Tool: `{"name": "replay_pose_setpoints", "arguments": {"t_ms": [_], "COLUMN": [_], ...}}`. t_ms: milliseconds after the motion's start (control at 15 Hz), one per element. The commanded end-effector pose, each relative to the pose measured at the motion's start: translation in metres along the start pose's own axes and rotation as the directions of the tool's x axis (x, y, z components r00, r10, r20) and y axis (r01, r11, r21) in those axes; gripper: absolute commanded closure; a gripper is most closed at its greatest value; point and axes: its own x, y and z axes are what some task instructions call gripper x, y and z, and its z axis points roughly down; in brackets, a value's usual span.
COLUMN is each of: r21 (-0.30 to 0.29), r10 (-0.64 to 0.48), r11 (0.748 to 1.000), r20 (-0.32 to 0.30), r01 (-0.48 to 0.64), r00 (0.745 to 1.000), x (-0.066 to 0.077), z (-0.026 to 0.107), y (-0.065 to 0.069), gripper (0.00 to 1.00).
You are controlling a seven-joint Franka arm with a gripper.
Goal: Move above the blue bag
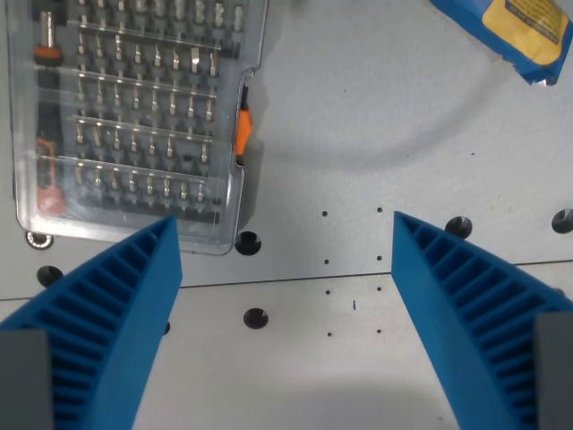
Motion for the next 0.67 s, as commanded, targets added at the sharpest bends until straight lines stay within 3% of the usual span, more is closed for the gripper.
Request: {"name": "replay_pose_setpoints", "arguments": {"t_ms": [67,667], "r21": [0.000,-0.004], "r10": [0.000,-0.061], "r11": [1.000,0.998], "r20": [-0.005,-0.003], "r01": [0.000,0.061], "r00": [1.000,0.998], "x": [0.0003,0.0024], "z": [-0.0017,0.0000], "y": [0.0000,0.0017], "gripper": [0.00,0.00]}}
